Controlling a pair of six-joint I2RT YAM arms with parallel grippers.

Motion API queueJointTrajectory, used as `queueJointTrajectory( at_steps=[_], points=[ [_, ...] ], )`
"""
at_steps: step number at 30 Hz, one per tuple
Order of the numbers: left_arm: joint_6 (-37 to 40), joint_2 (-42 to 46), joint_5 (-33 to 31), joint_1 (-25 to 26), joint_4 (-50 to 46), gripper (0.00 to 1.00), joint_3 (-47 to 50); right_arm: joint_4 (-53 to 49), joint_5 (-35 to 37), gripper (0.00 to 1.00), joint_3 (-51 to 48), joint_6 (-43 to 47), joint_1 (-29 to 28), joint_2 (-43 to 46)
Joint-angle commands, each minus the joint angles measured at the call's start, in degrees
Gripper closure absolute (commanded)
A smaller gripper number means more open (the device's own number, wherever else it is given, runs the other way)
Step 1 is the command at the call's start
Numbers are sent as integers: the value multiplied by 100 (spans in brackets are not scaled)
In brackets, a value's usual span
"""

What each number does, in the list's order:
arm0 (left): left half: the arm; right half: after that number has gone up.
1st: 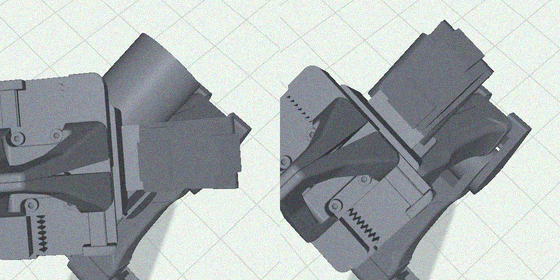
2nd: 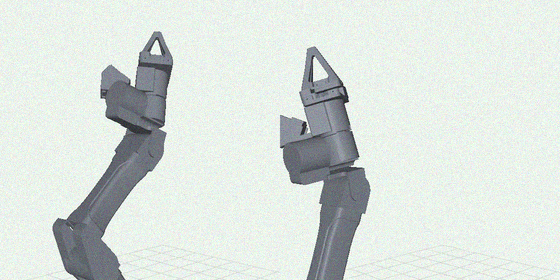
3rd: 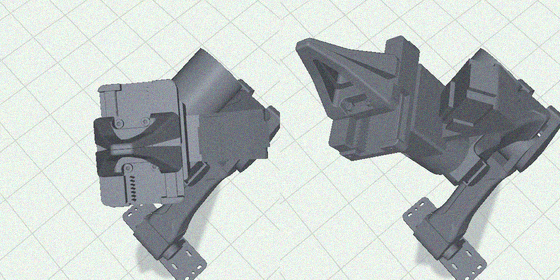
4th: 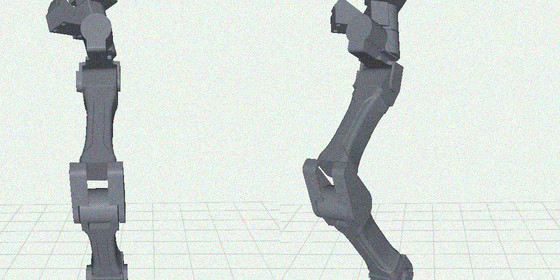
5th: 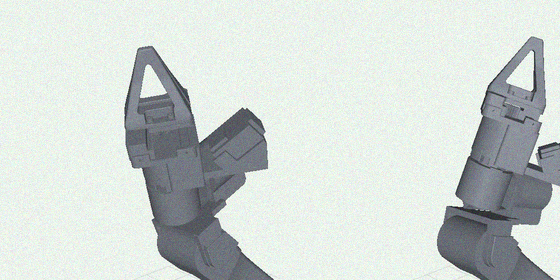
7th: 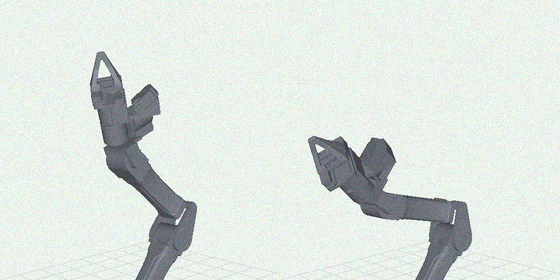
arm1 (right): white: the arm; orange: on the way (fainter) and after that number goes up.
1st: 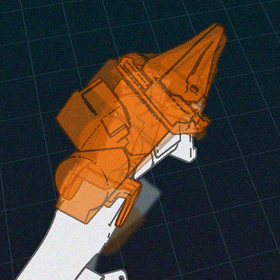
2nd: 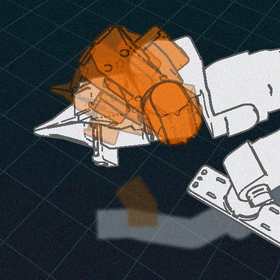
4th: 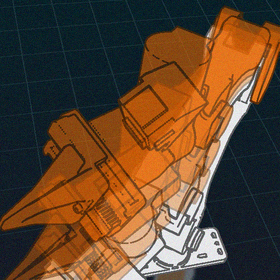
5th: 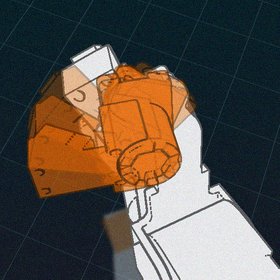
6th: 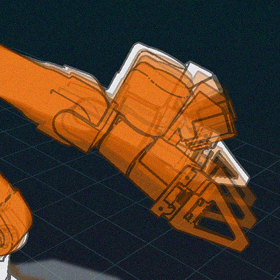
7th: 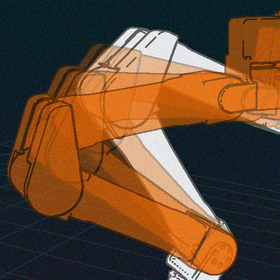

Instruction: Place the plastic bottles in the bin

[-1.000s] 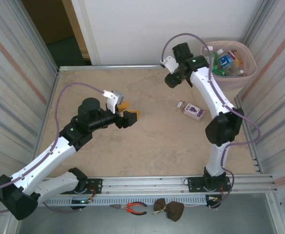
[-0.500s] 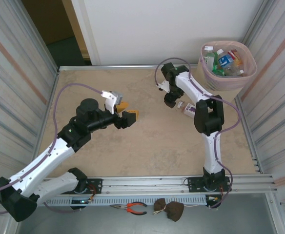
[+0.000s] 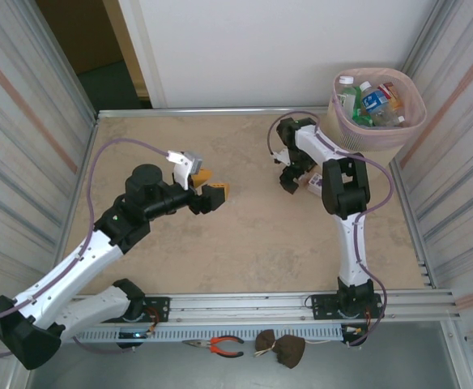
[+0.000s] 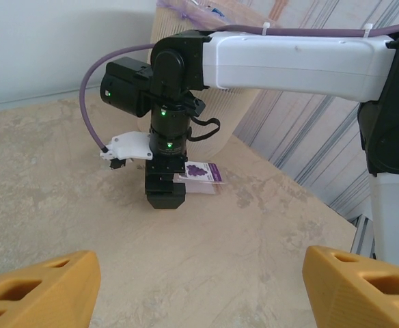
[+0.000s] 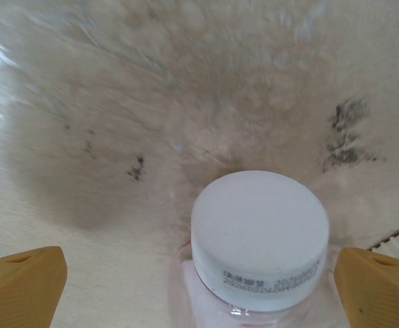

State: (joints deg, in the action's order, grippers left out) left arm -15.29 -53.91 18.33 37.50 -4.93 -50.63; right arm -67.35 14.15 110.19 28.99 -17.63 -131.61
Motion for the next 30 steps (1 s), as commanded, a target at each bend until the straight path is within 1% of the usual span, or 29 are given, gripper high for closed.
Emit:
queueJointTrajectory(
  at_steps=[1, 6, 11, 13, 20, 25, 30],
  points=[
    [-10, 146, -57, -48, -8, 22, -53, -129, 70, 1, -52, -87, 74, -41],
    [-9, 174, -68, -49, -8, 22, -57, -99, 78, 1, -176, -43, 145, -38],
    [0, 180, -66, -49, -17, 22, -52, -138, -62, 0, -235, -85, 249, -8],
    [-3, 180, -68, -49, 2, 22, -48, -145, -136, 0, -463, -87, 269, 25],
    [-17, 178, -42, -49, 42, 22, -26, -313, -264, 8, -559, -181, 277, 73],
    [-31, 217, -50, -49, 27, 22, -4, -341, -284, 15, -602, -227, 304, 162],
    [-43, 227, -39, -48, 27, 22, -9, -352, -281, 20, -647, -236, 321, 274]
  ],
)
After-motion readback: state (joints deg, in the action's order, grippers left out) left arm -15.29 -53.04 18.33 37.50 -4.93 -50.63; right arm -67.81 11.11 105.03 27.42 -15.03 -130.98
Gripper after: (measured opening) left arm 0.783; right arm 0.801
